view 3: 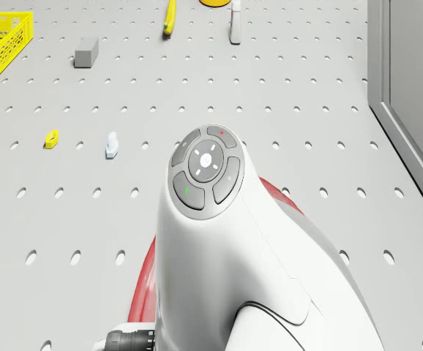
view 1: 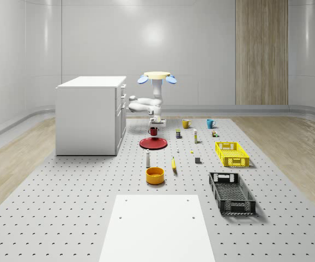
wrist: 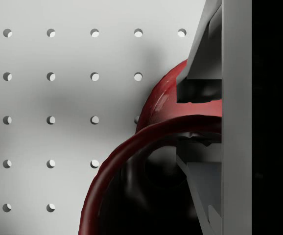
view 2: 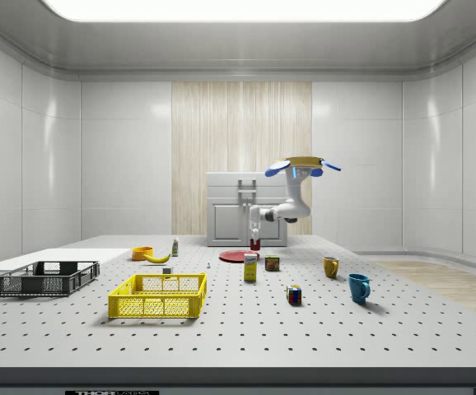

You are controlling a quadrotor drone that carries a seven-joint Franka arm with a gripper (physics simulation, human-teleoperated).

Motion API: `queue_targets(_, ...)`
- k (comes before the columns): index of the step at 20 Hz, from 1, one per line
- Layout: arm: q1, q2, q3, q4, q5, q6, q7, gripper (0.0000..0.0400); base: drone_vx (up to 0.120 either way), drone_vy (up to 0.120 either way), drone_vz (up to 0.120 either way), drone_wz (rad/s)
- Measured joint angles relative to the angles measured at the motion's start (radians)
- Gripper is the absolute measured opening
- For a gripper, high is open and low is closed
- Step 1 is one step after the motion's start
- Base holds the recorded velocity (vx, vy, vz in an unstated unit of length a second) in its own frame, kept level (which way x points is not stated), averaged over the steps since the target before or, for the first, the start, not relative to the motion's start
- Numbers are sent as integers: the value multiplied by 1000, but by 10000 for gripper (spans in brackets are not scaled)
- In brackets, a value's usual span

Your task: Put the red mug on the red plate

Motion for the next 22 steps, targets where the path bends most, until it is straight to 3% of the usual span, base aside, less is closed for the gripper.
queue_targets(8,-2,-9,2,0,4,9,1,99,120,0,0,0)
queue_targets(12,-2,-14,2,0,5,13,2,99,120,0,-100,0)
queue_targets(18,-3,-19,3,1,8,18,2,99,120,0,0,0)
queue_targets(22,-4,-23,4,1,9,22,3,99,30,0,0,0)
